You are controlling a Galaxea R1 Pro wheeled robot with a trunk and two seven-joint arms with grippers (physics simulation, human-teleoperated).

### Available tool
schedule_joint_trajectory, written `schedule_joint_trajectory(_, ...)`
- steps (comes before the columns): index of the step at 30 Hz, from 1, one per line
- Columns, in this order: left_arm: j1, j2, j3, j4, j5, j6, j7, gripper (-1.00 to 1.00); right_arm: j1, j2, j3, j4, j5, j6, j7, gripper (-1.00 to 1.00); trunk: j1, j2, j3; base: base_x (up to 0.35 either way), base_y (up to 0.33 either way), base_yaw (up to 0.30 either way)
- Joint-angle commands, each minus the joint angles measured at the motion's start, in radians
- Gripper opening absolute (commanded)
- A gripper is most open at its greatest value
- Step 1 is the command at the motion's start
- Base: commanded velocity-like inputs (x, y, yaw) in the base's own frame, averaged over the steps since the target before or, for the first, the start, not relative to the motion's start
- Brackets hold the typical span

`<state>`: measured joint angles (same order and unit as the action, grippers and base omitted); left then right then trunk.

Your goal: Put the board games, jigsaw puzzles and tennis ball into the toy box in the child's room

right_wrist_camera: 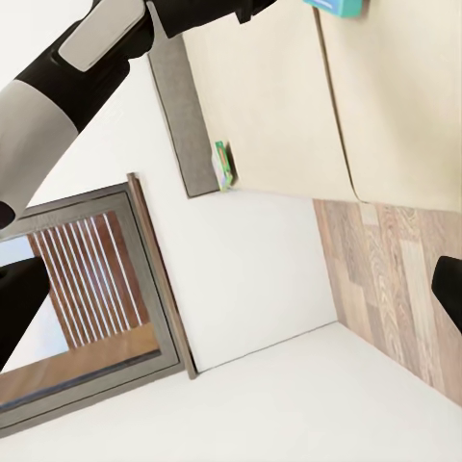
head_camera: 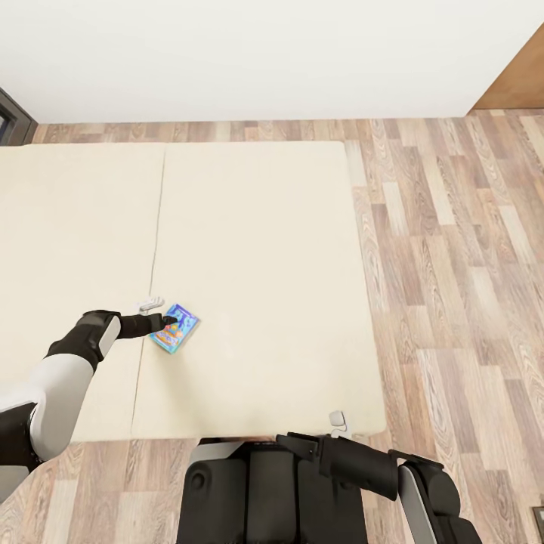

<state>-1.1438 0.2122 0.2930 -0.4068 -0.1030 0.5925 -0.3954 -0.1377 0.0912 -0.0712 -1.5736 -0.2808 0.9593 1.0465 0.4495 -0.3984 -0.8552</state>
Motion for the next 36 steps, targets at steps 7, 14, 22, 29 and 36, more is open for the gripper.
schedule_joint_trajectory(7,-0.001,-0.001,0.008,-0.002,-0.011,0.004,-0.008,1.00,0.000,0.001,-0.002,0.000,0.002,0.003,0.004,1.00,0.001,-0.002,-0.003,0.000,0.000,0.000)
schedule_joint_trajectory(14,-0.002,-0.001,0.008,-0.016,-0.011,0.004,-0.008,1.00,0.000,0.001,-0.002,0.000,0.002,0.004,0.004,1.00,0.001,-0.002,-0.004,0.000,0.000,0.000)
schedule_joint_trajectory(22,-0.002,0.002,0.006,-0.021,-0.011,0.004,-0.008,1.00,0.000,0.001,-0.002,0.000,0.002,0.004,0.004,1.00,0.001,-0.002,-0.009,0.000,0.000,0.000)
schedule_joint_trajectory(29,-0.002,0.002,0.003,-0.023,-0.011,0.004,-0.008,1.00,0.000,0.001,-0.002,0.000,0.001,0.004,0.004,1.00,0.001,-0.002,-0.016,0.000,0.000,0.000)
schedule_joint_trajectory(36,-0.002,0.003,0.003,-0.023,-0.011,0.004,-0.009,1.00,0.000,0.001,-0.002,0.000,0.001,0.003,0.005,1.00,0.001,-0.002,-0.018,0.000,0.000,0.000)
